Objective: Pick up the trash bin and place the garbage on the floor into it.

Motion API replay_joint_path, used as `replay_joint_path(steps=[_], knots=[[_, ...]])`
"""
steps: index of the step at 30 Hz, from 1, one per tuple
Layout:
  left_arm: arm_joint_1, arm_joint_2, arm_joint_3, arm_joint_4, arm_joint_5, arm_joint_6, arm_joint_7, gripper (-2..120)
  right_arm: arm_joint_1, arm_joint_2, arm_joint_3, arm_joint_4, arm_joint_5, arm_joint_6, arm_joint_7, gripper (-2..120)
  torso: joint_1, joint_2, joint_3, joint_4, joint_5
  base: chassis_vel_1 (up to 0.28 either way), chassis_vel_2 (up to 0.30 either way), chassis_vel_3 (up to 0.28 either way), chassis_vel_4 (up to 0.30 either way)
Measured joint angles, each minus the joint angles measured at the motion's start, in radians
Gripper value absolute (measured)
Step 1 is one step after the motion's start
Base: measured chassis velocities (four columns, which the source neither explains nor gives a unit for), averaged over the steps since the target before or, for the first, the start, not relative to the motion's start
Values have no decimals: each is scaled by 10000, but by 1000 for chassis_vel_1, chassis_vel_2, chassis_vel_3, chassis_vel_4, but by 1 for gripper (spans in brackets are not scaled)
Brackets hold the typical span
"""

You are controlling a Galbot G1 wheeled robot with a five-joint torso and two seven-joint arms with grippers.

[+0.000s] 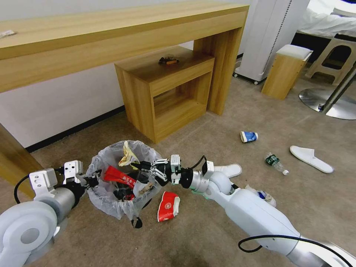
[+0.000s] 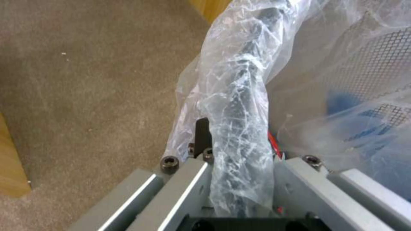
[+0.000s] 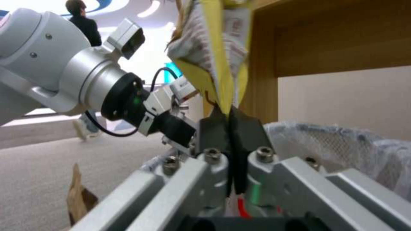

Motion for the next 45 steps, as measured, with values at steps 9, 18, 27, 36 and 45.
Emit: replay_joint_path(steps=[9,18,27,36,45], knots=[[2,1,-15,-5,0,-2,0,0,-98,-127,119,56,-42,-41,-4,38,0,0,0,0,0,0,0,0,0],[-1,-27,-12,-15,1,-3,0,0,-138,-249,219,134,-52,-46,-41,70,0,0,0,0,0,0,0,0,0],[3,-8,-44,-11,3,-6,-54,0,-262,-430,459,314,82,-52,81,99,0,0,0,0,1,0,0,0,0],[-53,150,-229,240,5,-14,-23,0,-546,-1168,1179,741,861,235,857,100,0,0,0,1,1,0,0,0,0],[-89,247,-455,507,8,-43,54,0,-1812,-1725,2667,1017,349,507,2307,100,0,0,0,0,2,0,0,0,0]])
